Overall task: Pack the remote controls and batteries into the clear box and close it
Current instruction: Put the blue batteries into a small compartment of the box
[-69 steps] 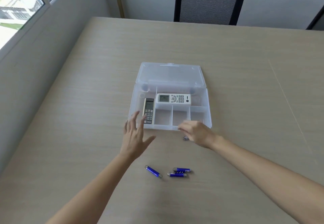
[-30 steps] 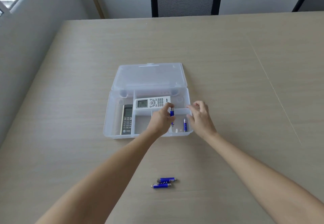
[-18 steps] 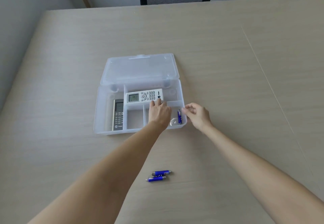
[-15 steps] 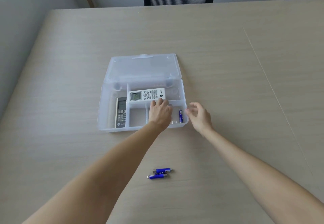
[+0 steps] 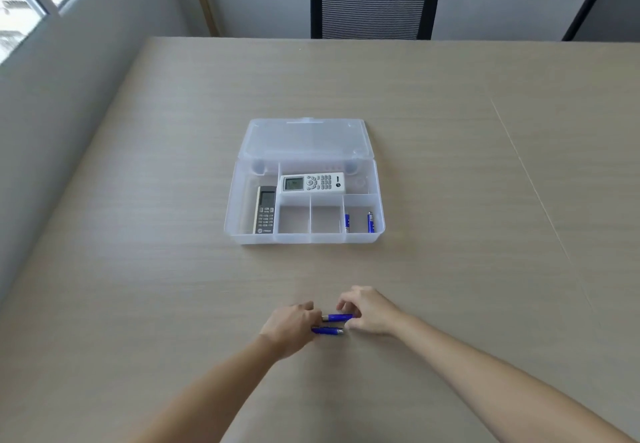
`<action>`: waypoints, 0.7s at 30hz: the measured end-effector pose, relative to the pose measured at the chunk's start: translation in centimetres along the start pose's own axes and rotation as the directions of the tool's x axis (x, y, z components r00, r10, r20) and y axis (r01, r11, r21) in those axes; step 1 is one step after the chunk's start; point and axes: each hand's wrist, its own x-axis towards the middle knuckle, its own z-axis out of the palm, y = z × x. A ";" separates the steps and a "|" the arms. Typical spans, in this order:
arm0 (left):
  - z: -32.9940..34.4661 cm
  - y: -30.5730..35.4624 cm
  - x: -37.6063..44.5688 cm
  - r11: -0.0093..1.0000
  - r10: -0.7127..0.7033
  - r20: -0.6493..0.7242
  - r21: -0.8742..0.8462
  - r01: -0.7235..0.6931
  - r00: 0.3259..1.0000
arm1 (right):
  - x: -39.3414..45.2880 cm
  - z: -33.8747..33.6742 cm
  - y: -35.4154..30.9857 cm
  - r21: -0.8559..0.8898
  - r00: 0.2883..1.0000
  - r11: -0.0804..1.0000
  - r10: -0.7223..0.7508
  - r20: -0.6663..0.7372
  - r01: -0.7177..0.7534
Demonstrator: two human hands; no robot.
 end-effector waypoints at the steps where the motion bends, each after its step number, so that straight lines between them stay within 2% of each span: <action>1: 0.3 0.0 -0.1 1.000 -0.007 -0.008 0.005 0.007 1.000 | 0.2 0.4 -0.3 -0.044 1.000 0.999 0.015 0.013 -0.015; 4: -0.6 -0.9 -0.1 0.998 -0.023 -0.015 -0.052 0.022 1.000 | 0.9 0.6 -0.6 -0.108 0.998 0.993 0.054 -0.012 -0.055; 6: -2.2 -2.1 0.9 0.976 -0.031 -0.046 -0.219 0.020 0.998 | 1.4 -0.4 0.5 -0.055 0.997 0.996 0.073 -0.040 -0.075; 9: -6.1 -3.4 0.8 0.884 -0.131 -0.188 -0.466 0.029 0.973 | 0.4 -3.3 1.2 0.203 0.961 0.976 0.131 -0.242 -0.082; 12: -10.9 -3.6 2.7 0.832 -0.208 -0.380 -0.554 -0.042 0.901 | -0.4 -8.0 2.3 0.464 0.821 0.885 0.294 -0.489 -0.040; 14: -13.7 -2.6 4.8 0.854 -0.178 -0.464 -0.511 -0.098 0.868 | -0.5 -11.0 2.9 0.557 0.723 0.831 0.386 -0.573 -0.002; 15: -14.8 -2.0 6.4 0.870 -0.158 -0.485 -0.481 -0.111 0.860 | -0.2 -12.4 3.1 0.585 0.700 0.811 0.405 -0.588 0.022; 18: -16.7 -0.1 12.1 0.944 -0.074 -0.429 -0.322 -0.076 0.900 | 1.6 -15.5 3.8 0.573 0.730 0.819 0.375 -0.572 0.029; 21: -16.8 1.4 16.4 1.000 0.017 -0.264 0.002 -0.017 0.964 | 3.6 -16.8 3.9 0.436 0.794 0.898 0.301 -0.528 -0.050</action>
